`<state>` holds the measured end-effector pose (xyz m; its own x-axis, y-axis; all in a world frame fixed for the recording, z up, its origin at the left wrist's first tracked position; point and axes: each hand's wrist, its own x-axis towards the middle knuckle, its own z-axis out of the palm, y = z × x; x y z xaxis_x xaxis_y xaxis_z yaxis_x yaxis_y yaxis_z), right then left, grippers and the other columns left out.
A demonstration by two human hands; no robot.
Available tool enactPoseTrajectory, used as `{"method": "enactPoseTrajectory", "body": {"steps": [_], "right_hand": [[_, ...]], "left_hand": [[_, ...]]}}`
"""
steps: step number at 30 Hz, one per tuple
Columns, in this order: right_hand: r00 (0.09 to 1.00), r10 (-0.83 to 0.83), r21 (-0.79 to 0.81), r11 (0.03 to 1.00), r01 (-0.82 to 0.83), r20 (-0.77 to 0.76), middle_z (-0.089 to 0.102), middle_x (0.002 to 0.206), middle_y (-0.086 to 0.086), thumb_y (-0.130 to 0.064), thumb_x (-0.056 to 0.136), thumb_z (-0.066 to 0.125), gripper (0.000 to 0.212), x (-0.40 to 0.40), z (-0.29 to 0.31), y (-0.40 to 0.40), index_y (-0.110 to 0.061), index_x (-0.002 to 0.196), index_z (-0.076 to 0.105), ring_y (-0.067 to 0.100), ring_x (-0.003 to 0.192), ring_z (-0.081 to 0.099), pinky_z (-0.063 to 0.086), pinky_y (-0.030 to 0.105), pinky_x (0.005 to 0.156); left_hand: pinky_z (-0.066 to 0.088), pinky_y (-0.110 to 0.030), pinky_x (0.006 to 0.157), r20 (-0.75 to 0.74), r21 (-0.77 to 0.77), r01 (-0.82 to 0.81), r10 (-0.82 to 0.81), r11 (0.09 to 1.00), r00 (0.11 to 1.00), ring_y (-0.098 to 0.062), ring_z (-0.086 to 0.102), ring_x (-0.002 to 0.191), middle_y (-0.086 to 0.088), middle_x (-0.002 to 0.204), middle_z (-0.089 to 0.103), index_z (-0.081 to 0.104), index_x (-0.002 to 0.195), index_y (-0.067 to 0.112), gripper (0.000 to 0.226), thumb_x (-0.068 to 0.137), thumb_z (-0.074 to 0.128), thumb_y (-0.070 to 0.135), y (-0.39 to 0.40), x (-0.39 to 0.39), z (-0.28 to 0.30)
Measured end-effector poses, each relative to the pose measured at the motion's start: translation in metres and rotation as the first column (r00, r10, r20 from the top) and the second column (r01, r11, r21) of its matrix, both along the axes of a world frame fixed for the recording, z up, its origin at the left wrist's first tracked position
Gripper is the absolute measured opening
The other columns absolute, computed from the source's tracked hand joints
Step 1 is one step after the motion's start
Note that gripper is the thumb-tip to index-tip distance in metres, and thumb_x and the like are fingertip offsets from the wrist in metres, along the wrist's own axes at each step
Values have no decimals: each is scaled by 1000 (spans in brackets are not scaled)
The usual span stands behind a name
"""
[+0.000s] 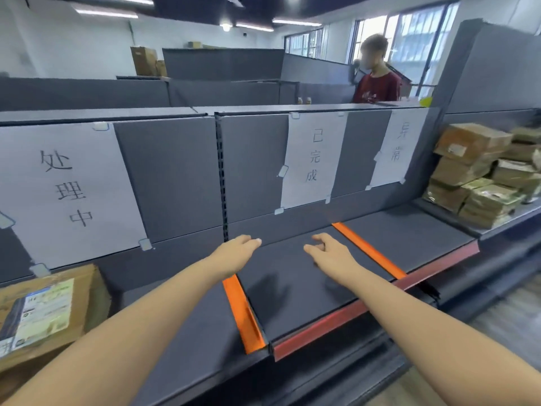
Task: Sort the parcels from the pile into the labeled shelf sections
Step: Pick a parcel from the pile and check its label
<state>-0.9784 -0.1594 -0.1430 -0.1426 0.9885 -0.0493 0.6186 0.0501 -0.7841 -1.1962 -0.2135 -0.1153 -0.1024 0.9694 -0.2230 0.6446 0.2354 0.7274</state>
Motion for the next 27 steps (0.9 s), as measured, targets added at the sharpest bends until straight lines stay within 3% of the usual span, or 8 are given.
{"method": "enactPoseTrajectory", "body": {"steps": [3,11,15,18,22,25,27], "right_hand": [[1000,23,7,1000,-23,15,61,104,-6,-38,94,55,44,48,6,17,-19,134,49,18,106,61,43,28,83],[999,-15,-9,1000,15,39,62,107,-8,-39,91,57,45,155,14,60,-23,132,50,21,107,61,46,33,92],[998,-50,2,999,50,33,59,106,-5,-38,93,57,44,196,14,79,-19,133,52,20,107,60,43,29,87],[996,-87,-7,996,87,35,59,100,-6,-37,93,58,43,221,10,96,-19,132,53,18,103,59,42,27,81],[990,-135,-10,991,136,45,58,90,-14,-36,94,58,41,250,5,123,-19,131,54,14,98,57,40,25,79],[984,-166,-4,986,167,58,58,99,-9,-36,94,58,41,271,6,149,-19,131,54,16,109,54,38,24,85],[980,-186,1,982,186,68,57,100,-8,-35,94,58,41,284,10,169,-19,131,54,15,106,54,38,24,84]], "left_hand": [[23,-31,112,-40,-15,43,-43,999,998,-18,26,144,4,157,27,31,151,20,58,100,37,48,20,47,5],[36,-28,102,-76,10,101,-100,995,992,-16,43,131,6,147,43,44,143,21,52,96,48,44,74,154,9],[41,-26,78,-113,0,150,-149,989,982,-15,52,96,0,115,60,58,124,20,37,96,49,42,104,192,11],[42,-26,77,-88,14,177,-176,984,981,-15,54,91,4,94,56,59,119,19,33,96,50,40,128,218,9],[41,-22,66,-100,32,247,-243,969,965,-15,54,91,4,90,56,61,111,21,25,95,52,38,165,250,9],[44,-25,71,-105,57,280,-274,958,956,-18,59,91,4,86,60,63,113,17,30,94,53,39,203,272,10],[46,-27,75,-94,67,295,-288,953,953,-19,63,93,2,91,62,63,112,18,30,93,53,39,230,287,15]]}}
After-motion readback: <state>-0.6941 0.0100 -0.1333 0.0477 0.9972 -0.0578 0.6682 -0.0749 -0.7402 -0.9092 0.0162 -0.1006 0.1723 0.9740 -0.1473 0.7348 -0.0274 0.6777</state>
